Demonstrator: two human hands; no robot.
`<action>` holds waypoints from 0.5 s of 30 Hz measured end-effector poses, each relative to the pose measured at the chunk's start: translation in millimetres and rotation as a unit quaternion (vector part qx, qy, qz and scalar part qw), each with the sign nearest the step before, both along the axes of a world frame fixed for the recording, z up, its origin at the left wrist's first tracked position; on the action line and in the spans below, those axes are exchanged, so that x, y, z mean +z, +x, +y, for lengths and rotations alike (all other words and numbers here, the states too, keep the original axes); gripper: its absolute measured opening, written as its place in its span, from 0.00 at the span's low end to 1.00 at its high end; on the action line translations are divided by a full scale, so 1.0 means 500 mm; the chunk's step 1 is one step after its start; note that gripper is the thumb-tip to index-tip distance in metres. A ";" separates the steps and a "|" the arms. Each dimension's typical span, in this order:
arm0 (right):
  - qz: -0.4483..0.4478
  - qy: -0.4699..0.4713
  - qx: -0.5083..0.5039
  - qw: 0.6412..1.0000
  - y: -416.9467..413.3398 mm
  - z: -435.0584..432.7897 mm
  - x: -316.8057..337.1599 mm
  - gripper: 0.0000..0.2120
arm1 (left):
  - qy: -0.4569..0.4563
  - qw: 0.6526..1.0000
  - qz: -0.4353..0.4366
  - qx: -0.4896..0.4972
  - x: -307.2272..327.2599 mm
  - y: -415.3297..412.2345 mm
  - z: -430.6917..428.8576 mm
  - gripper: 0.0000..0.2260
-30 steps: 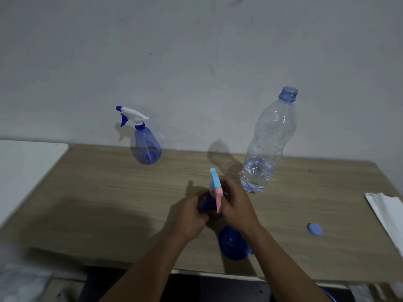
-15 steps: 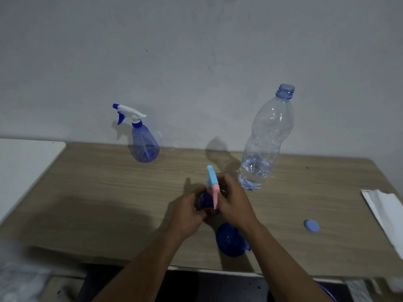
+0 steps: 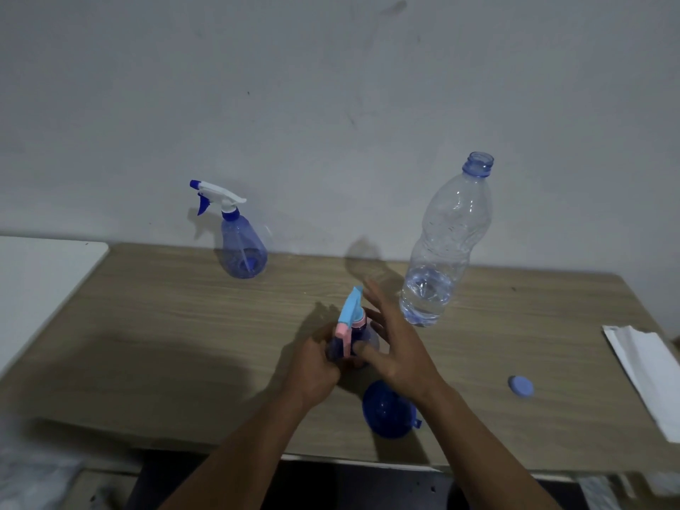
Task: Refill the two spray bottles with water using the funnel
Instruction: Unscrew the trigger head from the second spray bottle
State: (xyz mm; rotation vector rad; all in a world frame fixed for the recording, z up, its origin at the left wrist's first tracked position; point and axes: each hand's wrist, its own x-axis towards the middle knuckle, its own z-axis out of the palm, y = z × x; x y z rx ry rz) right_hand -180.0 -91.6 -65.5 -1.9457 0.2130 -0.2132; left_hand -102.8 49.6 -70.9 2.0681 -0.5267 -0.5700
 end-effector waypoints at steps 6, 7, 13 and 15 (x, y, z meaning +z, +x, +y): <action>0.001 -0.135 -0.029 0.990 0.022 0.001 0.013 0.35 | -0.012 1.000 0.017 0.003 -0.001 -0.002 0.000 0.11; -0.001 -0.137 -0.036 0.990 0.023 0.005 0.011 0.35 | -0.018 1.000 0.022 0.000 -0.003 -0.002 0.000 0.11; -0.055 -0.016 -0.124 0.991 0.030 0.023 0.040 0.31 | -0.058 0.996 0.061 0.008 -0.022 0.010 -0.002 0.16; -0.070 0.001 -0.133 0.989 0.032 0.022 0.067 0.29 | -0.062 0.995 0.076 0.009 -0.029 0.012 -0.004 0.17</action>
